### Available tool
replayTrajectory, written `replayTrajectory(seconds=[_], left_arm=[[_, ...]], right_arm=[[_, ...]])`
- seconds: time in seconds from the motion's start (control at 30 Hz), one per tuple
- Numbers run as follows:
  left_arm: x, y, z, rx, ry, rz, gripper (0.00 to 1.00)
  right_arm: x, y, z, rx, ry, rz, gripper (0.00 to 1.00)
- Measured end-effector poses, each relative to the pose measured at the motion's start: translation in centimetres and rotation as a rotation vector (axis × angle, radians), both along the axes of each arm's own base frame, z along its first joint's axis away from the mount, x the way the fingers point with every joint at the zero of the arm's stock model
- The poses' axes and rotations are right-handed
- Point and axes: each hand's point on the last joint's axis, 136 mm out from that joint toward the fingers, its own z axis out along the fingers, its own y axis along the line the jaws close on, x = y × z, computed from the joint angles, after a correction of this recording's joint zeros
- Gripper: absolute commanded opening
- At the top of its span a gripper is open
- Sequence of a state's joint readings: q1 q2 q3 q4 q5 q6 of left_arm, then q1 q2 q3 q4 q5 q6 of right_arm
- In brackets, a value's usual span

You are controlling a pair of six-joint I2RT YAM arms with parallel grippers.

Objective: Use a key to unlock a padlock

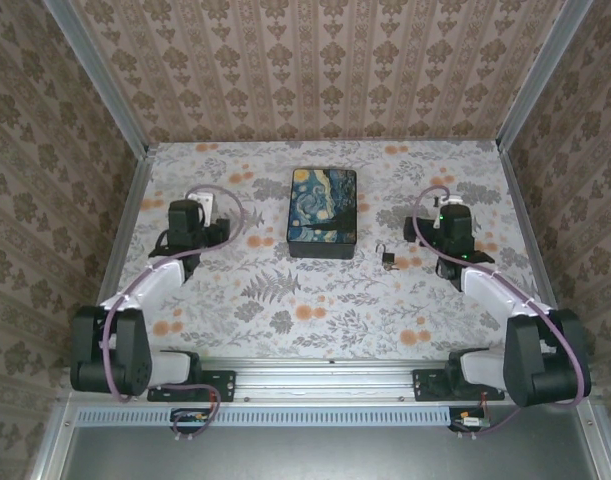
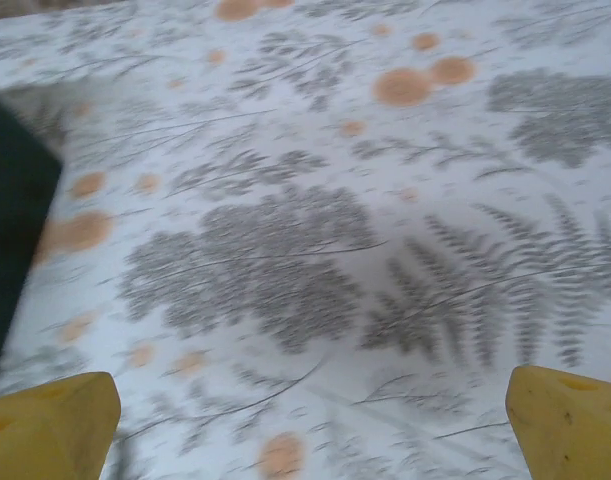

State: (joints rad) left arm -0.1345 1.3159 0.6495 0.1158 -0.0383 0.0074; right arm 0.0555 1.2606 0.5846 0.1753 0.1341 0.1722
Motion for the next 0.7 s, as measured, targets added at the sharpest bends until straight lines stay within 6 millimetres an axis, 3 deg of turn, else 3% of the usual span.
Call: replayTrajectory(seconds=[0.07,0.2,0.27,0.3,0.33,0.47,0.7], left_arm=[[-0.2,1.1,-2.2,0.029,0.009,0.008,0.68],[0.0,2.6,-4.4,0.031,-0.047,0.031,0.67],[0.2,3.7,-5.4,0.005,-0.087,0.045,0.69],[0.2,4.1,-5.9,-0.003,-0.091,0.051,0.79],[0.1,4.4,-6.6,-0.009,-0.082,0.054,1.00],[0.7,3.8,-5.7,-0.005,-0.145,0.042,1.00],[1.6,3.3,-4.0,0.001,-0.218,0.033,1.00]], right_arm=[[0.2,-1.1,-0.6,-0.015,-0.050,-0.017,1.00],[-0.3,-2.4,-3.6,-0.014,-0.066,-0.029,1.00],[0.5,-2.5,-4.3,-0.014,-0.094,-0.011,1.00],[1.0,-2.3,-4.6,-0.019,-0.110,0.002,1.00],[1.2,-1.8,-5.3,-0.022,-0.106,0.025,1.00],[1.4,-0.7,-5.1,-0.035,-0.134,0.070,1.00],[1.8,-0.6,-4.3,-0.046,-0.171,0.083,1.00]])
